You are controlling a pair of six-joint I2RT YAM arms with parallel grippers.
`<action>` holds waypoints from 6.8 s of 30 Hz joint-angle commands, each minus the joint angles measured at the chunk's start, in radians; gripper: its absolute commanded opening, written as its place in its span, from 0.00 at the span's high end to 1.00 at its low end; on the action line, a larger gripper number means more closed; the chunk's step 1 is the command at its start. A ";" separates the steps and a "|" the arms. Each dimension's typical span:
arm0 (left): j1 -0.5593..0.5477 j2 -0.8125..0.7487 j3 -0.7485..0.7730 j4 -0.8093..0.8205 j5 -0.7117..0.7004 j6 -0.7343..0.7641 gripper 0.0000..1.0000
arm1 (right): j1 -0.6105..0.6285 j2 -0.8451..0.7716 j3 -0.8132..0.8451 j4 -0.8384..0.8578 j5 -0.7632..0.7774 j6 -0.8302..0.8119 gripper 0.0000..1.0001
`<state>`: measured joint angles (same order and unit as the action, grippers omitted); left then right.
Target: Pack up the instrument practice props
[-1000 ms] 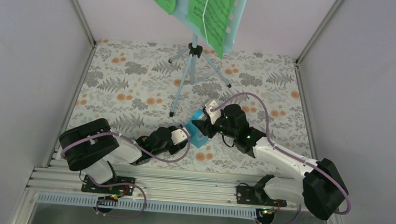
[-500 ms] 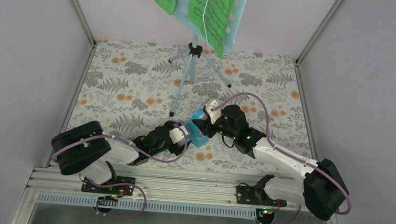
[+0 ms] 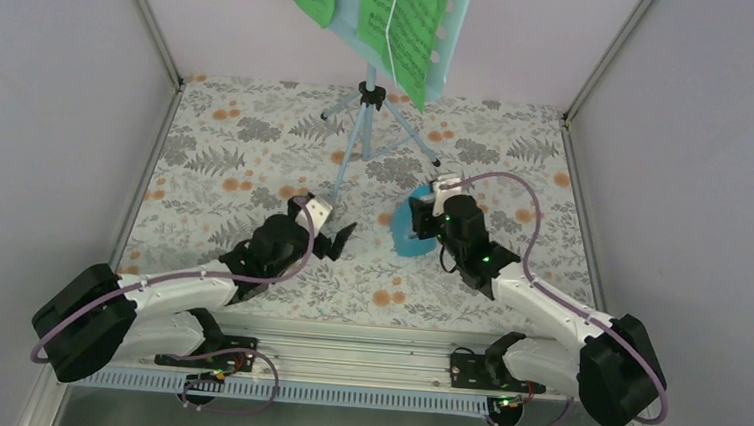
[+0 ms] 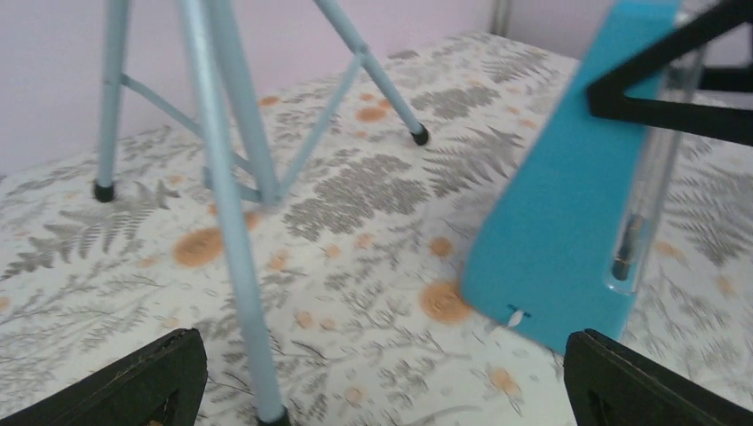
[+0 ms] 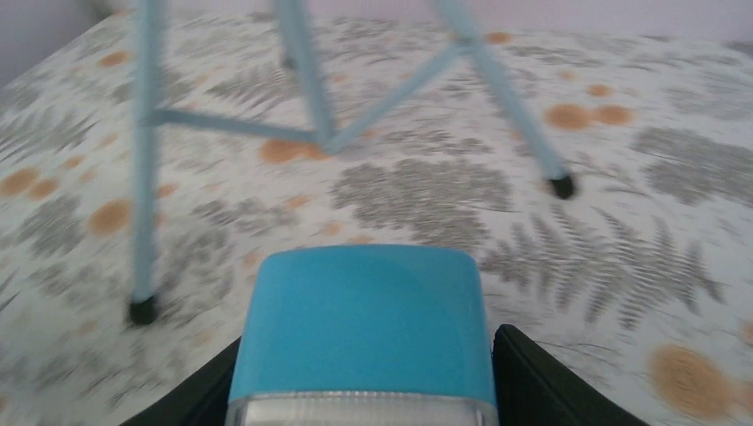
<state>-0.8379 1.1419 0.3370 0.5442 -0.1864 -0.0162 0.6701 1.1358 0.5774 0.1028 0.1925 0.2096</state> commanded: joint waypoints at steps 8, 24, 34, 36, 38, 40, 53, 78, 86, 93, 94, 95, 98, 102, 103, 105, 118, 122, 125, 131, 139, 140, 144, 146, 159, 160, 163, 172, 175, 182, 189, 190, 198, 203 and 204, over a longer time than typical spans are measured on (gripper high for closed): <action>0.194 -0.095 0.170 -0.261 0.099 -0.152 0.00 | -0.369 0.056 0.025 -0.081 0.104 0.122 0.44; 0.308 -0.199 0.294 -0.489 0.110 -0.244 0.00 | -0.650 0.033 0.047 -0.079 -0.015 0.103 0.12; 0.314 -0.187 0.615 -0.701 0.006 -0.172 0.00 | -0.653 -0.079 0.310 -0.288 -0.136 0.065 0.00; 0.319 -0.193 0.680 -0.751 -0.001 -0.163 0.00 | -0.651 -0.083 0.343 -0.301 -0.226 0.066 0.00; 0.332 -0.210 0.726 -0.787 -0.005 -0.152 0.00 | -0.649 -0.077 0.363 -0.292 -0.332 0.082 0.00; 0.371 -0.226 0.763 -0.827 -0.056 -0.121 0.00 | -0.624 -0.066 0.362 -0.251 -0.497 0.076 0.00; 0.694 -0.157 0.636 -0.790 0.173 -0.034 0.00 | -0.251 0.202 0.345 0.392 -0.763 0.079 0.14; 0.709 -0.162 0.618 -0.810 0.247 0.022 0.00 | -0.221 0.848 1.134 0.260 -0.807 -0.077 0.83; 0.709 -0.162 0.612 -0.800 0.275 0.030 0.00 | -0.221 0.789 1.099 0.288 -0.981 -0.109 0.96; 0.707 -0.175 0.587 -0.746 0.495 0.048 0.00 | -0.222 0.693 1.046 0.152 -1.251 -0.247 0.96; 0.706 -0.170 0.585 -0.738 0.545 0.042 0.00 | -0.221 0.681 1.038 0.122 -1.285 -0.271 0.96; 0.702 -0.163 0.586 -0.728 0.596 0.034 0.01 | -0.222 0.670 1.036 0.091 -1.326 -0.295 0.96; 0.687 -0.146 0.574 -0.682 0.767 0.001 0.05 | -0.222 0.637 1.033 -0.046 -1.402 -0.398 0.96; 0.630 -0.138 0.529 -0.604 0.843 -0.049 0.09 | -0.225 0.596 1.017 -0.157 -1.443 -0.492 0.96; 0.612 -0.134 0.518 -0.594 0.840 -0.055 0.10 | -0.228 0.591 1.011 -0.166 -1.452 -0.502 0.96; 0.564 -0.130 0.487 -0.555 0.829 -0.083 0.13 | -0.230 0.583 1.004 -0.198 -1.476 -0.528 0.96; 0.450 -0.068 0.330 -0.220 0.911 -0.050 0.26 | -0.239 0.481 0.872 -0.195 -1.357 -0.559 0.89; 0.388 -0.052 0.316 -0.239 0.846 -0.065 0.26 | -0.250 0.464 0.821 -0.139 -1.307 -0.518 0.66; 0.343 -0.052 0.274 -0.200 0.802 -0.113 0.26 | -0.256 0.445 0.788 -0.112 -1.275 -0.496 0.45; 0.271 -0.030 0.223 -0.142 0.704 -0.203 0.26 | -0.283 0.373 0.694 -0.048 -1.201 -0.443 0.27; 0.178 0.080 0.206 -0.021 0.624 -0.281 0.26 | -0.339 0.152 0.439 0.104 -0.959 -0.241 0.12; 0.174 0.090 0.207 -0.010 0.609 -0.286 0.26 | -0.342 0.119 0.408 0.113 -0.932 -0.220 0.10; 0.165 0.121 0.207 0.028 0.567 -0.292 0.34 | -0.345 -0.011 0.281 0.135 -0.833 -0.158 0.06; 0.162 0.145 0.215 0.051 0.582 -0.297 0.43 | -0.345 -0.068 0.236 0.137 -0.788 -0.132 0.04; 0.157 0.287 0.310 0.113 0.569 -0.309 0.98 | -0.345 -0.295 0.130 -0.004 -0.533 0.024 0.00; 0.157 0.300 0.321 0.128 0.560 -0.310 0.98 | -0.345 -0.300 0.131 -0.013 -0.533 0.033 0.00; 0.157 0.344 0.363 0.167 0.528 -0.318 0.98 | -0.345 -0.305 0.138 -0.050 -0.520 0.074 0.00; 0.154 0.497 0.477 0.294 0.443 -0.380 0.98 | -0.344 -0.322 0.124 -0.111 -0.508 0.095 0.00; 0.154 0.516 0.489 0.290 0.399 -0.384 0.98 | -0.344 -0.342 0.102 -0.113 -0.462 0.116 0.00; 0.151 0.518 0.512 0.241 0.391 -0.385 0.68 | -0.345 -0.394 0.029 -0.101 -0.389 0.198 0.00; 0.152 0.417 0.460 0.186 0.364 -0.347 0.20 | -0.328 -0.344 -0.014 -0.043 -0.545 0.213 0.04; 0.152 0.385 0.445 0.177 0.355 -0.342 0.18 | -0.317 -0.333 -0.014 -0.039 -0.560 0.209 0.04; 0.171 0.133 0.284 0.059 0.229 -0.301 0.11 | -0.101 -0.216 -0.015 0.009 -0.534 0.167 0.12; 0.282 -0.081 0.181 -0.070 0.275 -0.384 0.13 | 0.095 -0.134 0.035 0.013 -0.427 0.147 0.15; 0.307 -0.128 0.176 -0.101 0.291 -0.390 0.14 | 0.128 -0.121 0.057 -0.002 -0.405 0.142 0.15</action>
<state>-0.6098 1.1507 0.5529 0.5564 0.0818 -0.3595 0.6823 0.9745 0.5747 0.0872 -0.3073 0.3817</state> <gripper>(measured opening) 0.876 0.854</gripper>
